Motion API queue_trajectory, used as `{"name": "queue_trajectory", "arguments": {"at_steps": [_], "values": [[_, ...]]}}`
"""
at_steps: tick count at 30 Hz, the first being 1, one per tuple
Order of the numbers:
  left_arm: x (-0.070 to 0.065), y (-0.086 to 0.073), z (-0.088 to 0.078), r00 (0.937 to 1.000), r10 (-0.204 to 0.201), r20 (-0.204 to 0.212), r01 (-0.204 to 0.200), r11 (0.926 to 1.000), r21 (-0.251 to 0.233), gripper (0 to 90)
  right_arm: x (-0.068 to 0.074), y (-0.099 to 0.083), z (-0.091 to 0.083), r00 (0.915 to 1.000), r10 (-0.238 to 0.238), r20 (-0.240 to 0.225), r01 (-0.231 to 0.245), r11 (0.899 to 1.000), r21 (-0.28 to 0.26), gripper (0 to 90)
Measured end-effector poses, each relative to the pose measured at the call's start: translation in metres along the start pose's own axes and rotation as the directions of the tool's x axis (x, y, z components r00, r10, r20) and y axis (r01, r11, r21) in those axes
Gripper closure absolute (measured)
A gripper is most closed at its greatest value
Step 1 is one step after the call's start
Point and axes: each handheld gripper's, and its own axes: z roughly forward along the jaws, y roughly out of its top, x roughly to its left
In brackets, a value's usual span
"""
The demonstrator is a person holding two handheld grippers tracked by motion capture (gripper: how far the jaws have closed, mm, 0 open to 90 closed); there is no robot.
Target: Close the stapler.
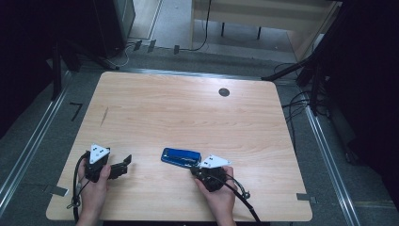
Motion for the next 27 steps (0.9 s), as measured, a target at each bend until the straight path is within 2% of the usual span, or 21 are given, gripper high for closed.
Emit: {"name": "queue_trajectory", "arguments": {"at_steps": [27], "values": [[-0.001, 0.000, 0.001, 1.0000, 0.004, -0.005, -0.004, 1.0000, 0.004, 15.1, -0.012, 0.005, 0.004, 0.9991, 0.041, 0.012, -0.041, 0.999, -0.005, 90.0]]}}
